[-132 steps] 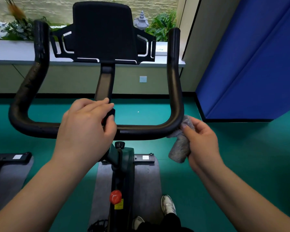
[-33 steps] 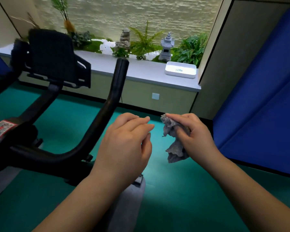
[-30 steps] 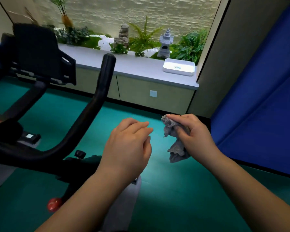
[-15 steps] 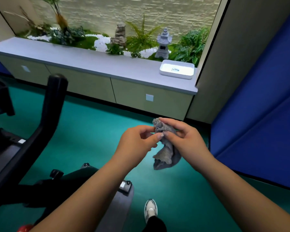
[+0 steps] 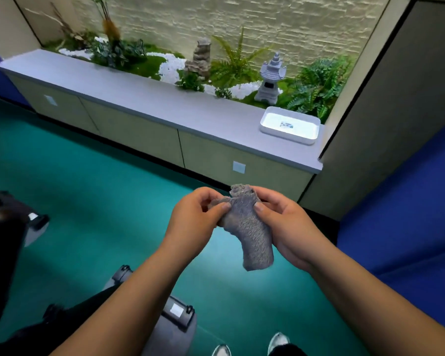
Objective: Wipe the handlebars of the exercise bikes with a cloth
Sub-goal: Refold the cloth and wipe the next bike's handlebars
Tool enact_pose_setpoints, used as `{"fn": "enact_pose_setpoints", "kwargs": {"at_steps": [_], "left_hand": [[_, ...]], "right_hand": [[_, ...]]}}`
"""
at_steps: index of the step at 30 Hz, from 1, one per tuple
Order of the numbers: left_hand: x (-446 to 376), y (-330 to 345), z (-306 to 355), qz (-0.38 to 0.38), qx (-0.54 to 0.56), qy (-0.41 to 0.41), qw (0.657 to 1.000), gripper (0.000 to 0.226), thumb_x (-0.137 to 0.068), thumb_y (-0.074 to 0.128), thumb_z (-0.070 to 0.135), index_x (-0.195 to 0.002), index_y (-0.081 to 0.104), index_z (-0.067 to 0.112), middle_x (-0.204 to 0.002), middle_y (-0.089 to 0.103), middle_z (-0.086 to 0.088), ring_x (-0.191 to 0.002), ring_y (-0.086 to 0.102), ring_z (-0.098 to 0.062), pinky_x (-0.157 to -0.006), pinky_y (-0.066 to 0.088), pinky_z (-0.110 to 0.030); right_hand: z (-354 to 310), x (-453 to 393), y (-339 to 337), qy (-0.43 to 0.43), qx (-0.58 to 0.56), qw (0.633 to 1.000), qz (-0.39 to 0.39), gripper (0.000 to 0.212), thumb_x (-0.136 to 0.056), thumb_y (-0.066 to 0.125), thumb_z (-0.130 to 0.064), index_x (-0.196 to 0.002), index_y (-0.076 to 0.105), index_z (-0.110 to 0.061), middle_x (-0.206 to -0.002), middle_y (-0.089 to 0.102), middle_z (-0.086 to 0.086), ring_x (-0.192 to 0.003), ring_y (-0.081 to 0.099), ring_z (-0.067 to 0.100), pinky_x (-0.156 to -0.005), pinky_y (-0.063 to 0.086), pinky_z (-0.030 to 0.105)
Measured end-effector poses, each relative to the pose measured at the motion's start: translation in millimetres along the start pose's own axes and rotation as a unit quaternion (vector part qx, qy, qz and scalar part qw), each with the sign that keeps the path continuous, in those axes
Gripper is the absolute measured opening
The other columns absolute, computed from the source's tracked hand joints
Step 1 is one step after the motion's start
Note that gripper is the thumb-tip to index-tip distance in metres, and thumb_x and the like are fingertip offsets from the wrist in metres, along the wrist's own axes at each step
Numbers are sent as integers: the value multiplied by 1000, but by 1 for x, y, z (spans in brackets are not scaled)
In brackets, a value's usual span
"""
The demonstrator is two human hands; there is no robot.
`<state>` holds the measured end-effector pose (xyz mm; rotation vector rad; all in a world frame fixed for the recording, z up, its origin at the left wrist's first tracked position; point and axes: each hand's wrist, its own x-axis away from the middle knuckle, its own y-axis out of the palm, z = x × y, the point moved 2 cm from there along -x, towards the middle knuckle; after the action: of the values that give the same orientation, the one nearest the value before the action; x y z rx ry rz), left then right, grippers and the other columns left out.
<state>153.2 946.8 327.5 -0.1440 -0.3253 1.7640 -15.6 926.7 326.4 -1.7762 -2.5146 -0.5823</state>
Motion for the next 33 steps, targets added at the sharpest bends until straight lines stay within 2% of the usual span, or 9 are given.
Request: {"fn": "enact_pose_setpoints", "kwargs": {"at_steps": [3, 5, 9, 14, 19, 22, 26, 30, 33], "left_hand": [[-26, -7, 3, 114, -158, 65, 979, 27, -79, 73, 20, -62, 56, 32, -70, 60, 12, -63, 52, 0, -63, 43, -23], [-43, -6, 8, 174, -170, 72, 967, 25, -79, 72, 23, -63, 56, 32, -72, 59, 10, -66, 54, -1, -63, 43, -25], [-81, 6, 11, 249, 33, 0, 968, 20, -82, 70, 13, -67, 61, 24, -66, 65, 6, -65, 67, -18, -62, 57, -34], [-128, 26, 24, 335, 231, -67, 911, 20, -85, 63, 2, -74, 65, 19, -68, 69, -7, -63, 63, -19, -64, 55, -34], [-157, 23, 33, 361, 273, -82, 888, 21, -85, 54, -6, -85, 62, 13, -85, 73, -13, -77, 65, -23, -74, 55, -36], [-163, 5, 30, 403, 222, -97, 883, 20, -87, 58, -2, -87, 61, 17, -82, 68, -2, -72, 59, -12, -62, 49, -20], [-177, -27, 26, 413, 245, -117, 869, 19, -88, 57, -1, -88, 59, 18, -76, 72, -3, -71, 61, -17, -71, 47, -33], [-191, -67, 24, 422, 178, -90, 885, 14, -96, 51, 21, -90, 63, 17, -75, 71, 10, -68, 65, -2, -64, 48, -19], [-204, -96, 19, 379, 173, -68, 906, 17, -84, 69, 11, -99, 63, 15, -87, 75, 3, -77, 66, -5, -73, 52, -19]], "right_hand": [[-2, -36, 6, 20, 27, 999, -40, 22, -96, 49, -5, -112, 64, -9, -107, 72, 8, -94, 67, 21, -84, 54, 37], [-6, -63, 7, 29, 49, 997, -58, 21, -96, 50, -8, -110, 65, -9, -105, 72, 7, -93, 68, 20, -82, 55, 38], [-25, -119, 2, 36, 97, 988, -114, 21, -97, 50, -11, -109, 67, -10, -104, 72, 9, -96, 68, 23, -81, 56, 37], [-54, -179, -3, -21, 186, 965, -184, 16, -93, 57, -8, -98, 71, -14, -97, 74, 6, -90, 68, 17, -83, 53, 34], [-71, -225, 5, -55, 201, 944, -256, 14, -86, 64, -1, -88, 70, -14, -85, 73, 0, -79, 66, 9, -75, 50, 21], [-69, -250, 21, -62, 223, 924, -304, 12, -84, 66, -4, -87, 70, -14, -92, 73, -4, -88, 66, 9, -84, 49, 25], [-61, -279, 55, -19, 183, 901, -394, 7, -84, 63, -8, -86, 61, -14, -92, 68, -1, -89, 63, 11, -85, 49, 26], [-60, -320, 96, -50, 219, 888, -401, 16, -87, 62, 1, -82, 58, -14, -80, 64, 1, -77, 59, 11, -77, 47, 27], [-60, -350, 128, -56, 224, 892, -388, 22, -81, 70, -2, -92, 56, -15, -69, 65, -3, -69, 61, 12, -71, 50, 25]]}}
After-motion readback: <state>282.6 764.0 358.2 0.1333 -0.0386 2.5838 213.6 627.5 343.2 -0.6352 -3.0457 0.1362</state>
